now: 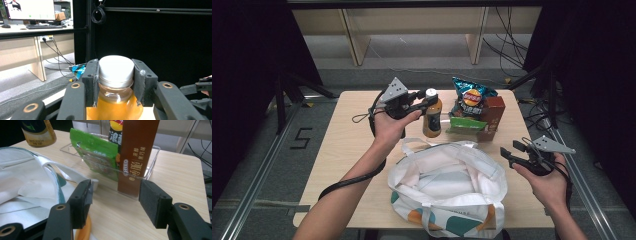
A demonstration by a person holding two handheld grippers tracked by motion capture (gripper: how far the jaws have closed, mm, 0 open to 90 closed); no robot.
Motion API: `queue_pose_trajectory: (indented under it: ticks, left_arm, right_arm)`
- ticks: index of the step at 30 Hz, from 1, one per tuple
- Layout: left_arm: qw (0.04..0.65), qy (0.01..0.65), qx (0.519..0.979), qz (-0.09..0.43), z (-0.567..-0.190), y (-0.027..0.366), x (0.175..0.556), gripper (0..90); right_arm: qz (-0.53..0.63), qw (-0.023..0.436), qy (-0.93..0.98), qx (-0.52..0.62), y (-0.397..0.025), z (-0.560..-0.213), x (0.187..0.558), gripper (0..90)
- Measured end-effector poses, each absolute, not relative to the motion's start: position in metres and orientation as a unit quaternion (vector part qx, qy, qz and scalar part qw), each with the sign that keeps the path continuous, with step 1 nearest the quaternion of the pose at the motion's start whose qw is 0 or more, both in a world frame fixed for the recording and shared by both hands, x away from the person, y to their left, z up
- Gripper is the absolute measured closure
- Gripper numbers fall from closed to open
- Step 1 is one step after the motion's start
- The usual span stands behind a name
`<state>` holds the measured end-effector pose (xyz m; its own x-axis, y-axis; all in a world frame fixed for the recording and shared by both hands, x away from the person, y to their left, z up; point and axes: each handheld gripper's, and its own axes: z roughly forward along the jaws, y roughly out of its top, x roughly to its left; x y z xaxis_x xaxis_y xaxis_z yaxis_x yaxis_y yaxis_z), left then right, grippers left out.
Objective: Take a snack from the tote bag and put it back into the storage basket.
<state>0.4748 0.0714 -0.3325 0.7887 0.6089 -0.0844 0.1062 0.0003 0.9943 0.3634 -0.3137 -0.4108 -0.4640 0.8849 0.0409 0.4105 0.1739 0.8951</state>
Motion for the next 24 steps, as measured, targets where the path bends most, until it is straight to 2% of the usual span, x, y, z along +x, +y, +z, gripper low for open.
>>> queue_pose_trajectory:
  ticks: [24]
  left_arm:
    - [0.652,0.272,0.680,0.196,-0.335,0.061,0.490,59.0]
  right_arm:
    - [0.466,0.248,0.718,0.453,-0.312,-0.411,0.363,44.5]
